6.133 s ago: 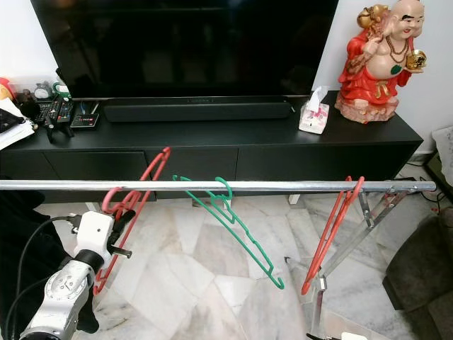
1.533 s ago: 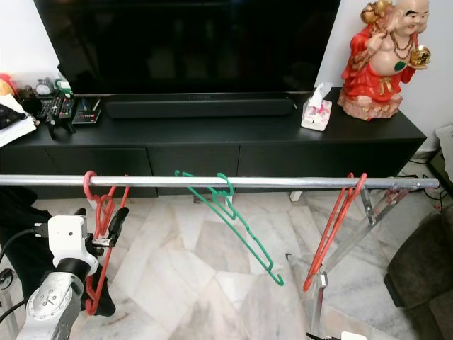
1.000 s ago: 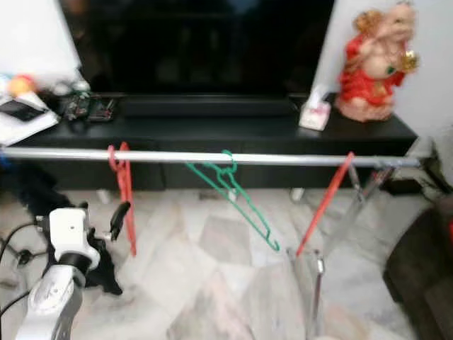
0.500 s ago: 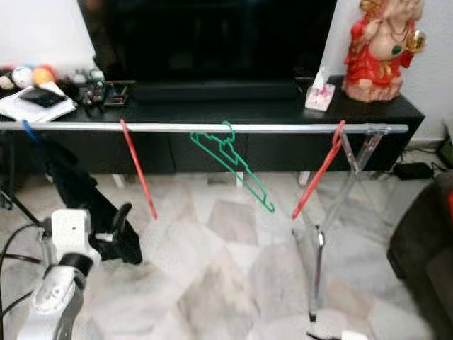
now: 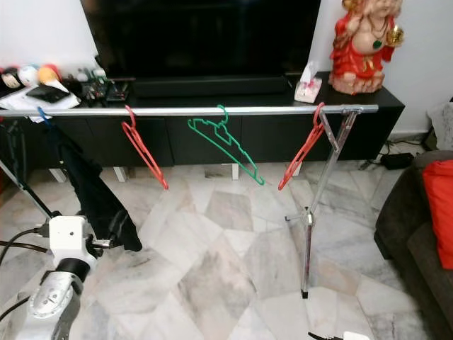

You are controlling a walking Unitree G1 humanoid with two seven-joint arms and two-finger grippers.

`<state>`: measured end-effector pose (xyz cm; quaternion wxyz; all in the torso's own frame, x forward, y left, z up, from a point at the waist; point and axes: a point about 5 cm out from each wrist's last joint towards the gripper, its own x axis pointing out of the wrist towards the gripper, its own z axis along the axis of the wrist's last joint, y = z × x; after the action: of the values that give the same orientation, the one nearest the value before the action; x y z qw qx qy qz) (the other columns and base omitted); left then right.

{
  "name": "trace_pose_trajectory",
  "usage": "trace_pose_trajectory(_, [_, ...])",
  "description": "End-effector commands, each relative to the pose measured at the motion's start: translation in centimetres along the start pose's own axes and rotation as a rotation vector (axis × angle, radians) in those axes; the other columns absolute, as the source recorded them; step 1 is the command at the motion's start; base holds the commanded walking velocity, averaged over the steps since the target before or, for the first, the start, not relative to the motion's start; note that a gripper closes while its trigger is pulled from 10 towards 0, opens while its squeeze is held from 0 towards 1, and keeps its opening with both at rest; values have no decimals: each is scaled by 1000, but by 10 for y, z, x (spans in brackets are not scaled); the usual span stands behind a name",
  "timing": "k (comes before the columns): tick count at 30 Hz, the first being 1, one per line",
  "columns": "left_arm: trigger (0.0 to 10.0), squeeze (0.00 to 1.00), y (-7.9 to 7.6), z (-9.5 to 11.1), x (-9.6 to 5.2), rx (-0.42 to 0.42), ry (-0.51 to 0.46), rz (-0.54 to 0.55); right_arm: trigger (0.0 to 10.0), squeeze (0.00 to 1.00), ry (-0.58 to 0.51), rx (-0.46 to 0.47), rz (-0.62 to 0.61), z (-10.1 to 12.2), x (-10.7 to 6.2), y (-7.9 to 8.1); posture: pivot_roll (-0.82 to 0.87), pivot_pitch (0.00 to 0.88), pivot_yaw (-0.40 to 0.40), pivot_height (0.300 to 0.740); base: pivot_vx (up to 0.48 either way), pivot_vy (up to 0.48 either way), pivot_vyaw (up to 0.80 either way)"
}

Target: Hang hanger

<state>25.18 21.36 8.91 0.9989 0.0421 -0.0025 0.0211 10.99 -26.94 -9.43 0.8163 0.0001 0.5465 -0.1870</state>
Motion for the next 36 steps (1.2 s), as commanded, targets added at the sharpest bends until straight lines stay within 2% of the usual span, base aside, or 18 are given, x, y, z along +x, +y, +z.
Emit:
trace_pose_trajectory(1, [10000,0,12,-11,-3,38,47,39,10000,0,2,8,2,-1,0,0,-37,0,-22,740,-266,0,0])
trace_pose_trajectory(5, [10000,0,19,-23,-2,87,86,59,10000,0,1,0,3,0,0,0,-35,0,-25,740,-130,0,0])
trace_pose_trajectory(8, [10000,0,27,-45,-4,130,205,76,10000,0,0,-3,4,1,0,1,-44,0,-16,740,0,0,0])
trace_pose_trajectory(9, [10000,0,33,-61,-8,131,283,88,10000,0,-2,2,4,1,0,2,-46,0,-14,740,0,0,0])
trace_pose_trajectory(10, [10000,0,33,-61,-8,131,283,88,10000,0,-2,2,4,1,0,2,-46,0,-14,740,0,0,0])
trace_pose_trajectory(12, [10000,0,41,-88,-19,171,416,98,10000,0,-4,5,5,2,0,3,-53,0,-10,740,0,0,0])
trace_pose_trajectory(13, [10000,0,41,-88,-19,171,416,98,10000,0,-4,5,5,2,0,3,-53,0,-10,740,0,0,0])
trace_pose_trajectory(16, [10000,0,45,-108,-28,145,532,128,10000,0,-7,8,7,3,0,4,-53,0,-11,740,0,0,0])
trace_pose_trajectory(18, [10000,0,38,-130,-41,161,672,87,10000,0,-9,6,9,5,0,5,-58,0,-9,740,0,0,0])
trace_pose_trajectory(19, [10000,0,38,-130,-41,161,672,87,10000,0,-9,6,9,5,0,5,-58,0,-9,740,0,0,0])
trace_pose_trajectory(21, [10000,0,30,-142,-49,174,763,47,10000,0,-13,3,12,6,1,6,-63,0,-11,740,0,0,0])
trace_pose_trajectory(23, [10000,0,27,-146,-52,163,789,46,10000,0,-15,3,13,7,1,6,-67,0,-9,740,0,0,0])
trace_pose_trajectory(24, [10000,0,24,-153,-58,146,849,58,10000,0,-20,-3,16,9,1,7,-78,0,-7,740,0,0,0])
trace_pose_trajectory(26, [10000,0,23,-158,-62,112,892,81,10000,0,-25,-7,19,10,1,8,-91,0,-4,740,0,0,0])
trace_pose_trajectory(27, [10000,0,22,-158,-63,102,902,86,10000,0,-26,-7,20,11,1,8,-91,0,-4,740,0,0,0])
trace_pose_trajectory(30, [10000,0,16,-163,-67,140,952,49,10000,0,-34,-3,22,14,1,8,-98,0,-3,740,0,0,0])
trace_pose_trajectory(36, [10000,0,14,-163,-65,112,949,75,10000,0,-50,-9,32,17,1,9,-97,0,-3,740,0,0,0])
